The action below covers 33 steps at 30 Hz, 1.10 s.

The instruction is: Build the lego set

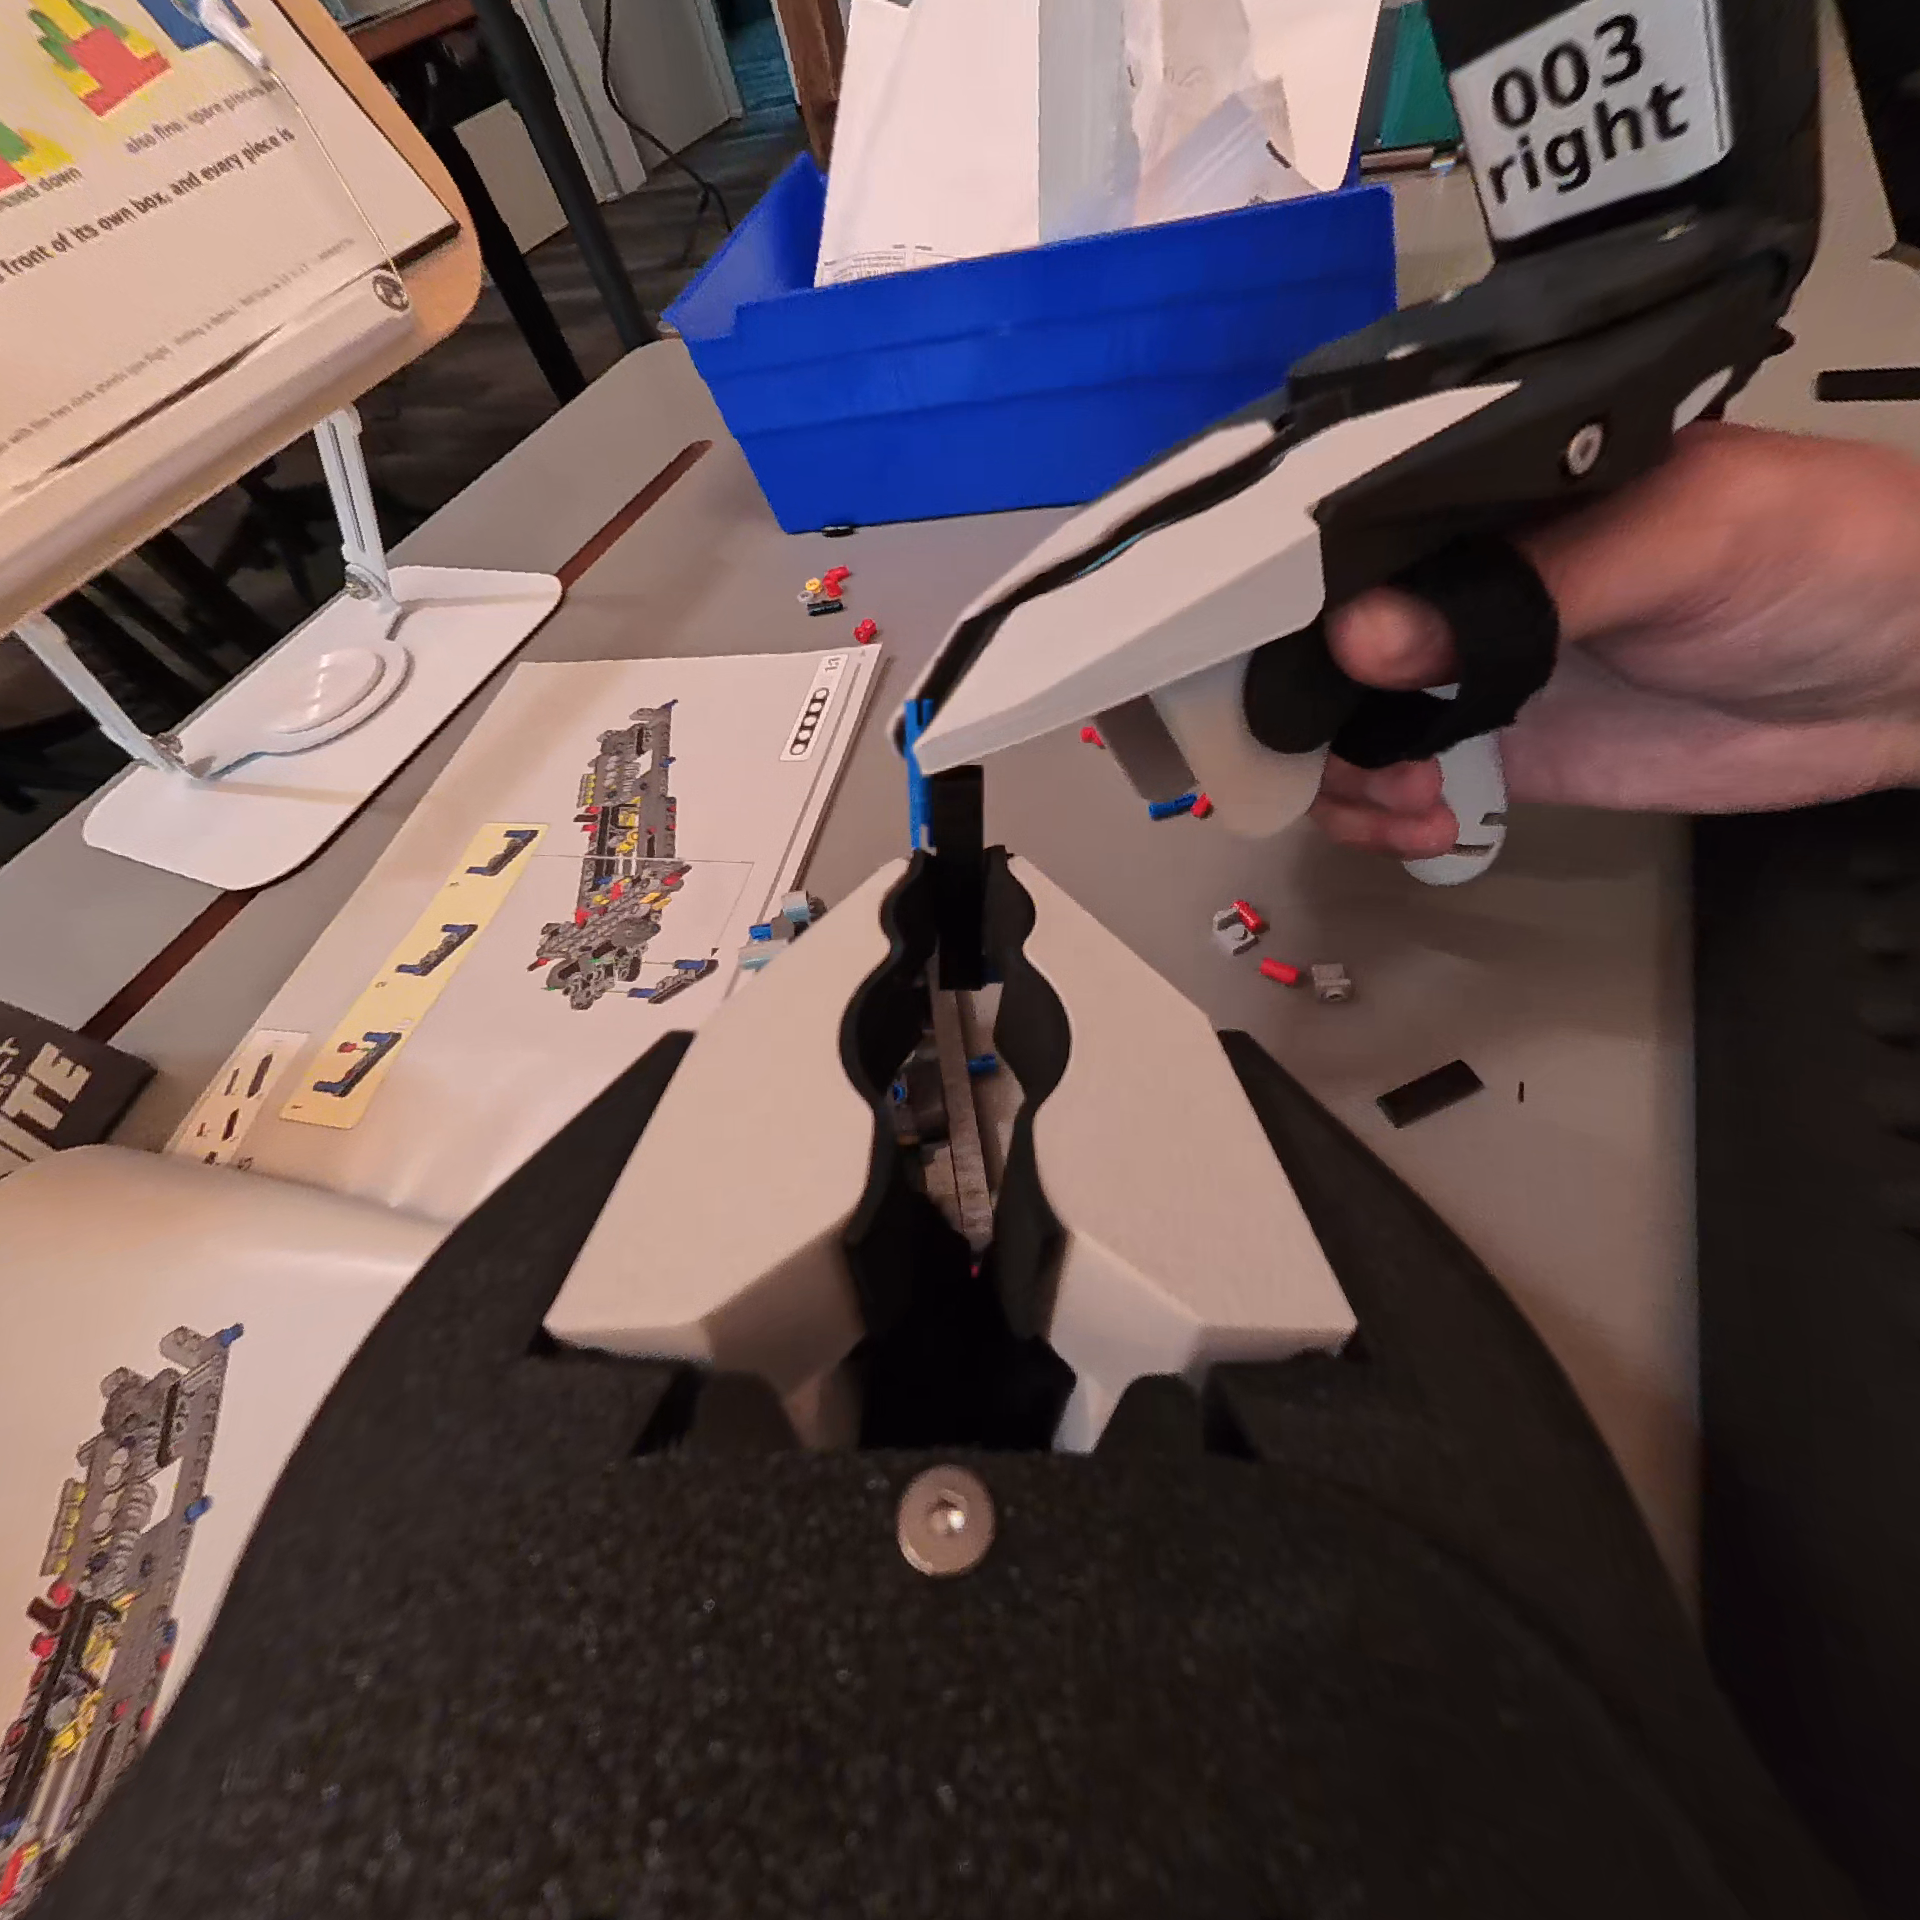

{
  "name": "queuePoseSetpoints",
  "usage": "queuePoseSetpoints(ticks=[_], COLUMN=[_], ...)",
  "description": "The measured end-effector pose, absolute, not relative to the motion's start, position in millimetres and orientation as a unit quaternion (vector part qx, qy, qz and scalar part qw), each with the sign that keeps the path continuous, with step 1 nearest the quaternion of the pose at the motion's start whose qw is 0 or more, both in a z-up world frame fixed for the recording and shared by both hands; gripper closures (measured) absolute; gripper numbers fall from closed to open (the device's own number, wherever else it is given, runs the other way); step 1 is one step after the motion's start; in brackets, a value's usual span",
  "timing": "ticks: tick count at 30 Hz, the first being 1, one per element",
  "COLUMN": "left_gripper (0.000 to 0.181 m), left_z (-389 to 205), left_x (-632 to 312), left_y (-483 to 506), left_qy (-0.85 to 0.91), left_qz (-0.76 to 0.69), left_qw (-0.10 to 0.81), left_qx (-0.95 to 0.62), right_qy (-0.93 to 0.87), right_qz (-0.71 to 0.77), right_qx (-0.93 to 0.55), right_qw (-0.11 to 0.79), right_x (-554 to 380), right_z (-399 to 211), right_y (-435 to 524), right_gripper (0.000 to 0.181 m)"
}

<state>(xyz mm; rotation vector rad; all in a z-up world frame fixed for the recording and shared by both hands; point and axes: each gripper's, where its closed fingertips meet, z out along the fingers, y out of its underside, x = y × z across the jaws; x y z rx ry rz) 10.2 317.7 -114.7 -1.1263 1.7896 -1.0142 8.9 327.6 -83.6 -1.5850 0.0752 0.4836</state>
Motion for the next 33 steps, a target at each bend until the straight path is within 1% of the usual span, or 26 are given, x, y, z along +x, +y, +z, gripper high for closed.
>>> queuePoseSetpoints(ticks=[8,11,15,17,20,26,33], left_gripper=[0.175,0.175,0.175,0.176,0.176,0.176,0.176], left_z=[-121.6,-122.9,-124.6,-124.8,-127.2,-130.1,-130.7], left_x=[11.1,12.3,13.4,13.6,13.8,14.2,14.0], left_y=[320.4,324.8,339.5,340.6,340.4,342.5,343.8], left_qy=[0.72,0.714,0.709,0.707,0.711,0.713,0.713], left_qz=[-0.356,-0.356,-0.333,-0.333,-0.328,-0.323,-0.322], left_qw=[0.413,0.409,0.423,0.423,0.422,0.422,0.42], left_qx=[-0.429,-0.442,-0.456,-0.458,-0.457,-0.458,-0.46], right_qy=[0.045,0.035,0.012,0.011,0.008,0.003,0.011], right_qz=[0.221,0.184,0.056,0.051,0.031,-0.001,0.0], right_qx=[-0.702,-0.719,-0.821,-0.855,-0.883,-0.901,-0.908], right_qw=[0.676,0.669,0.568,0.517,0.467,0.433,0.418], right_x=[14.4,27.4,68.1,73.9,79.9,84.8,86.7], right_z=[-85.2,-91.2,-143.3,-163.6,-185.1,-192.8,-193.1], right_y=[321.9,316.5,303.8,297.7,291.5,284.5,279.8], right_gripper=[0.178,0.178,0.177,0.177,0.177,0.177,0.177])
